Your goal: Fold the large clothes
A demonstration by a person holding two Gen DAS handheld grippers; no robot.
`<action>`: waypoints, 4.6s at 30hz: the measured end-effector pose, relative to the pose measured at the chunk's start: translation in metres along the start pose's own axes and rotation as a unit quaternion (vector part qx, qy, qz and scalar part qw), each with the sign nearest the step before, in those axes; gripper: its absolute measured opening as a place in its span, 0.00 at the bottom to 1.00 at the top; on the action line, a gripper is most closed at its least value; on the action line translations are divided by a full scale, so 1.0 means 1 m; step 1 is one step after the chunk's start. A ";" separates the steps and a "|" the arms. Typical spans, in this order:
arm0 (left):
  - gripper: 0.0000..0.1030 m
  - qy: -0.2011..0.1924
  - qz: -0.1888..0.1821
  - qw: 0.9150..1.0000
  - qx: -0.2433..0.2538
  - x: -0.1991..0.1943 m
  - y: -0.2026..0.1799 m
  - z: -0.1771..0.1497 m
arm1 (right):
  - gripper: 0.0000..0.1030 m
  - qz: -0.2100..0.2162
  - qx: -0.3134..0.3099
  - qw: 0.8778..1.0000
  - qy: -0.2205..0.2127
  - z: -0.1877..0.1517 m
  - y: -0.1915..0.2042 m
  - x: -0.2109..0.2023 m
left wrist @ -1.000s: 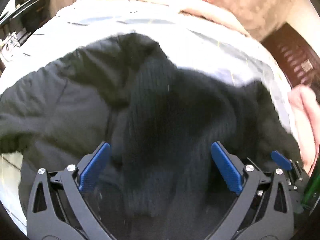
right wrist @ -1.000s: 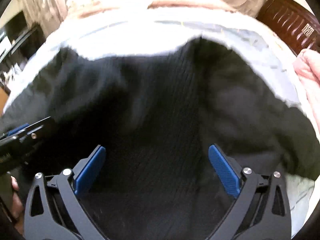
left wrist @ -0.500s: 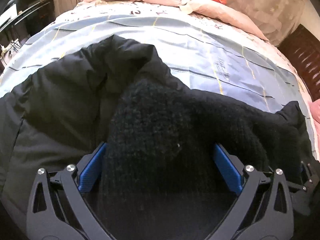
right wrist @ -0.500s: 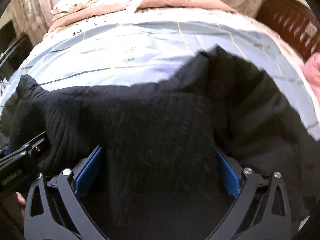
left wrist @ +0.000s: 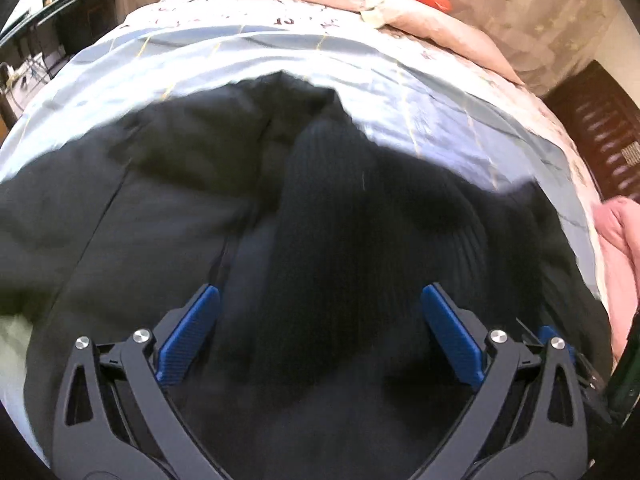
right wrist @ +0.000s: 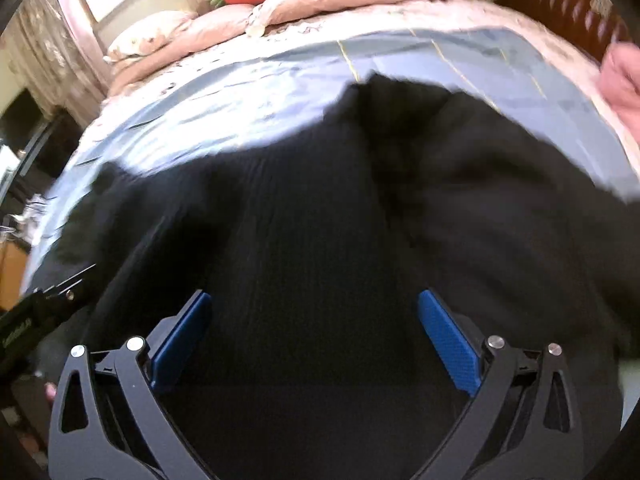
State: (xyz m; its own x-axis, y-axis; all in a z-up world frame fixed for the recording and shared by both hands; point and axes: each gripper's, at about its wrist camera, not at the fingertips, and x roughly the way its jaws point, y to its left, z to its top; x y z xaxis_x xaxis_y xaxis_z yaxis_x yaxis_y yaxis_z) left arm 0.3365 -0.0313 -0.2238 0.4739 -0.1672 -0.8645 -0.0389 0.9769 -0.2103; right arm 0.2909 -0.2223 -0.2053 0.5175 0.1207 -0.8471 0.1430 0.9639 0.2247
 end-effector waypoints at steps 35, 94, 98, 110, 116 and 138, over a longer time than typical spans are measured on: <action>0.98 0.066 0.008 0.991 -0.119 -0.129 0.307 0.009 | 0.99 -0.076 -0.223 0.972 0.027 0.011 0.295 -0.013; 0.11 -0.219 0.142 0.962 0.076 -0.136 0.062 0.117 | 0.99 0.003 -0.095 0.994 0.056 -0.017 0.168 -0.040; 0.11 -0.209 0.134 0.951 0.182 -0.112 -0.037 0.085 | 0.99 0.012 0.001 0.998 0.054 -0.023 0.096 -0.069; 0.59 -0.127 0.247 0.828 0.487 0.005 -0.161 -0.066 | 0.99 -0.057 0.090 0.992 0.067 -0.072 -0.041 -0.101; 0.98 -0.159 0.125 0.816 0.541 -0.054 -0.182 -0.082 | 0.99 -0.083 0.083 0.991 0.059 -0.059 -0.063 -0.106; 0.98 0.014 0.029 0.988 0.152 0.026 0.029 0.048 | 0.99 -0.031 -0.078 0.995 0.060 0.018 0.094 0.052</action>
State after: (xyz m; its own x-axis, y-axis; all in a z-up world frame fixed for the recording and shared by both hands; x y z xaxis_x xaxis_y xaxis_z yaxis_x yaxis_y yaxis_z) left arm 0.3899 -0.0005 -0.2304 0.4543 -0.1092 -0.8841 0.2030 0.9790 -0.0166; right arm 0.3470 -0.1295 -0.2197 0.4060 0.0778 -0.9106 0.0347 0.9943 0.1004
